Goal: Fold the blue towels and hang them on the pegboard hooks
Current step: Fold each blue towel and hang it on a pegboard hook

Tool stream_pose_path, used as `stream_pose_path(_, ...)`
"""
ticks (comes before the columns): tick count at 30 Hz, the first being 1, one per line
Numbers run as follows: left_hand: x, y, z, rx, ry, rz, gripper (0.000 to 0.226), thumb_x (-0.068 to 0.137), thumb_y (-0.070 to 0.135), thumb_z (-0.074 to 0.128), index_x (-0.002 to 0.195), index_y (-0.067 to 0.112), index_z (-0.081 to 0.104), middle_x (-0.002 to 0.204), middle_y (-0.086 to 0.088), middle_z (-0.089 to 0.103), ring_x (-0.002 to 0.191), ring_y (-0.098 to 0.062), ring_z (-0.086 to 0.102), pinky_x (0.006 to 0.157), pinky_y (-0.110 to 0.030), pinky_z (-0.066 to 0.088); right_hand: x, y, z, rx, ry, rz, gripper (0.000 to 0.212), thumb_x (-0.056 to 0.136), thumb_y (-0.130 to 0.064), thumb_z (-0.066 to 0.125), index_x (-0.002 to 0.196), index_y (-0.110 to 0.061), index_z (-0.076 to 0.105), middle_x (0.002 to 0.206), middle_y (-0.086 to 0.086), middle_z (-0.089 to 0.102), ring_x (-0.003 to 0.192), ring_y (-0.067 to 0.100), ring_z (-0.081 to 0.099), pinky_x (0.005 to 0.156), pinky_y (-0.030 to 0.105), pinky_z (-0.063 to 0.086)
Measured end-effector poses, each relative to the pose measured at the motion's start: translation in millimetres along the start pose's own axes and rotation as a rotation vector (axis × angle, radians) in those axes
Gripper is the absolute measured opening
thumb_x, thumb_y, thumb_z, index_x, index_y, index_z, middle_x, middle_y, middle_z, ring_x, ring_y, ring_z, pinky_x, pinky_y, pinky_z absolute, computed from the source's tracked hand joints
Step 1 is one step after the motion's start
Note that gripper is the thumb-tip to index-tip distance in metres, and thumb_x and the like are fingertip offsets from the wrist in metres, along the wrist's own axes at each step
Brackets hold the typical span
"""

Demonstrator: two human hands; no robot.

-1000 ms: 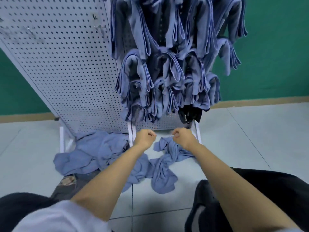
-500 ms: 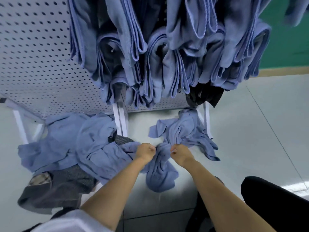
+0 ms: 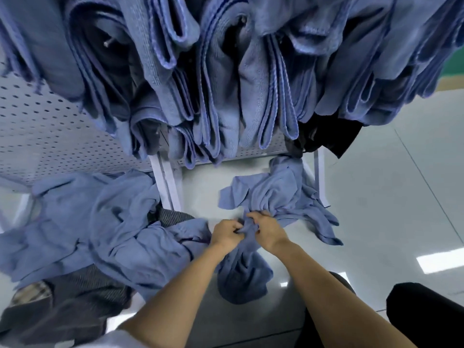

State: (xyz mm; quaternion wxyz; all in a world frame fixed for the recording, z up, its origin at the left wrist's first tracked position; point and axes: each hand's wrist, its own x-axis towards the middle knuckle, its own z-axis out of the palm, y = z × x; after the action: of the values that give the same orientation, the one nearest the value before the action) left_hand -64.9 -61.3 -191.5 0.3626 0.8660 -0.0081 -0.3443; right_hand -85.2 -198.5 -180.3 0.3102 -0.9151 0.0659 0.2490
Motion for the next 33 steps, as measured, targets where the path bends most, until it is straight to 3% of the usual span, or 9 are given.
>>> stream_pose_path(4,-20,8,-19,-0.161,-0.025,0.077,0.013,0.084,-0.002,0.059,0.079,0.008,0.065,0.065,0.010,0.051,0.064,-0.006,0.045,0.061,-0.012,0.036,-10,-2,-16,-0.089,-0.040,0.007,0.031,0.091,-0.009,0.053,0.121,-0.011,0.058,0.127,0.009,0.045,0.117,0.025,0.049,0.099,0.029,0.039)
stream_pose_path(7,-43,21,-44,-0.215,-0.051,0.099,0.026,0.086,0.001,0.059,0.070,0.022,0.058,0.068,0.009,0.053,0.066,-0.004,0.046,0.062,-0.013,0.038,-24,-14,-41,-0.160,-0.004,-0.048,0.023,0.090,-0.012,0.057,0.113,-0.010,0.060,0.123,0.010,0.046,0.112,0.026,0.050,0.094,0.031,0.040)
stream_pose_path(13,-114,71,-102,-0.267,-0.091,0.108,0.023,0.088,0.007,0.054,0.068,0.019,0.050,0.059,0.004,0.040,0.054,-0.007,0.036,0.044,-0.016,0.029,-60,-66,-104,-0.077,0.128,-0.310,0.009,0.084,-0.004,0.062,0.091,0.001,0.066,0.092,0.012,0.058,0.087,0.019,0.043,0.076,0.025,0.033)
stream_pose_path(17,-164,106,-138,-0.307,-0.039,0.217,0.016,0.077,0.024,0.061,0.069,0.019,0.048,0.066,0.002,0.045,0.064,-0.014,0.042,0.061,-0.027,0.031,-99,-118,-150,0.009,0.324,-0.464,0.007,0.082,-0.004,0.066,0.088,0.000,0.066,0.071,-0.010,0.044,0.075,0.002,0.038,0.071,0.021,0.032)
stream_pose_path(20,-202,130,-162,-0.283,-0.005,0.294,0.026,0.079,0.038,0.071,0.077,0.020,0.053,0.075,0.004,0.050,0.074,-0.013,0.049,0.070,-0.027,0.035,-134,-155,-182,-0.011,0.366,-0.589,0.007,0.081,-0.004,0.069,0.087,-0.002,0.067,0.072,-0.014,0.040,0.072,-0.002,0.038,0.068,0.014,0.035)
stream_pose_path(24,-248,159,-197,-0.229,0.063,0.414,0.021,0.085,0.037,0.070,0.090,0.016,0.073,0.098,0.001,0.070,0.090,-0.008,0.061,0.097,-0.031,0.046,-186,-196,-213,0.036,0.314,-0.568,0.014,0.083,-0.006,0.063,0.083,-0.015,0.052,0.072,-0.006,0.043,0.057,0.004,0.038,0.055,0.015,0.033)
stream_pose_path(29,-305,185,-236,-0.193,0.214,0.492,0.029,0.089,0.028,0.063,0.095,0.000,0.067,0.093,-0.015,0.066,0.085,-0.019,0.059,0.079,-0.031,0.045,-242,-224,-237,0.170,0.175,-0.555,0.017,0.085,-0.019,0.069,0.086,-0.016,0.053,0.053,-0.016,0.047,0.048,-0.001,0.040,0.054,0.017,0.031)
stream_pose_path(31,-321,190,-244,-0.209,0.249,0.533,0.018,0.093,0.019,0.059,0.099,0.005,0.069,0.099,-0.010,0.071,0.088,-0.018,0.065,0.081,-0.030,0.050,-259,-232,-238,0.165,0.091,-0.533,0.023,0.081,-0.031,0.075,0.077,-0.016,0.058,0.056,-0.013,0.051,0.052,0.000,0.042,0.057,0.017,0.032)
stream_pose_path(33,-334,193,-249,-0.309,0.248,0.573,0.014,0.094,0.017,0.058,0.100,0.014,0.070,0.098,-0.005,0.073,0.088,-0.015,0.069,0.079,-0.027,0.055,-269,-237,-233,0.239,-0.002,-0.501,0.030,0.078,-0.039,0.076,0.081,-0.010,0.066,0.073,0.004,0.066,0.065,0.007,0.055,0.066,0.019,0.041)
